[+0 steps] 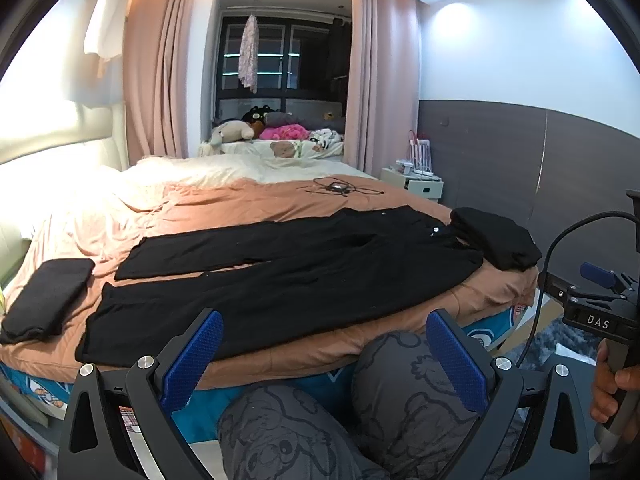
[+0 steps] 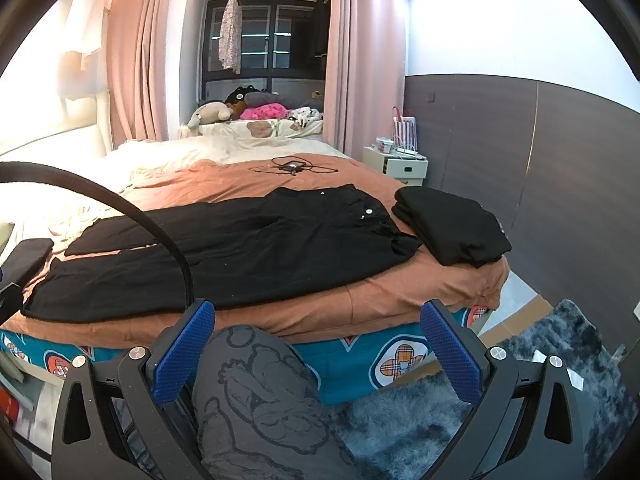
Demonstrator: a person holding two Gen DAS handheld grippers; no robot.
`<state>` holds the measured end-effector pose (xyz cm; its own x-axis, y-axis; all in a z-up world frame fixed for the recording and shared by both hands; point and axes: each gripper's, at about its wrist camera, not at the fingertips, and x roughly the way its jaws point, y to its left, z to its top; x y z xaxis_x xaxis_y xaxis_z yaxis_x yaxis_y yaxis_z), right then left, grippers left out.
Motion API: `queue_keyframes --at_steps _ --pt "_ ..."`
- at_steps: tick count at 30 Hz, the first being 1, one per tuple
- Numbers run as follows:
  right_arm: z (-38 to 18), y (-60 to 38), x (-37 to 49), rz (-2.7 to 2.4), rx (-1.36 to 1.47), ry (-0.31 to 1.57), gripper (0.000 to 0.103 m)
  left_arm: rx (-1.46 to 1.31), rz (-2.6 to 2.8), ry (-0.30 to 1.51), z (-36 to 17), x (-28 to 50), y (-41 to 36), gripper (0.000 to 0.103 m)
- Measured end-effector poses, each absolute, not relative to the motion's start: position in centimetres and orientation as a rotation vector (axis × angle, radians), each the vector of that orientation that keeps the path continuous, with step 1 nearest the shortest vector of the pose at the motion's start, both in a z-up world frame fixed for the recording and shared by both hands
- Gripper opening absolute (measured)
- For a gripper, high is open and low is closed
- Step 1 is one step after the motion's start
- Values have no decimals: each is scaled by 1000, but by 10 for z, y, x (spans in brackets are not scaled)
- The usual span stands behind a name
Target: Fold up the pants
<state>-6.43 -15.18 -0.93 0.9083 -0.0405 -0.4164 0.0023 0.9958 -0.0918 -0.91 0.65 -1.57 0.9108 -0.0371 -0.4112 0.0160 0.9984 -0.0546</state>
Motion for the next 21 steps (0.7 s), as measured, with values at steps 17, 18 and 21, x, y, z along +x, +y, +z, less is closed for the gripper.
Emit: queue_keyframes --at_steps 17,18,21 --pt "-16 -195 -11 63 -39 431 103 -64 58 502 -36 39 33 103" --pt "-18 -198 -7 60 -38 435 103 -69 66 509 -38 42 36 103" --pt "-22 -212 16 83 46 494 103 -87 85 526 -43 54 48 103"
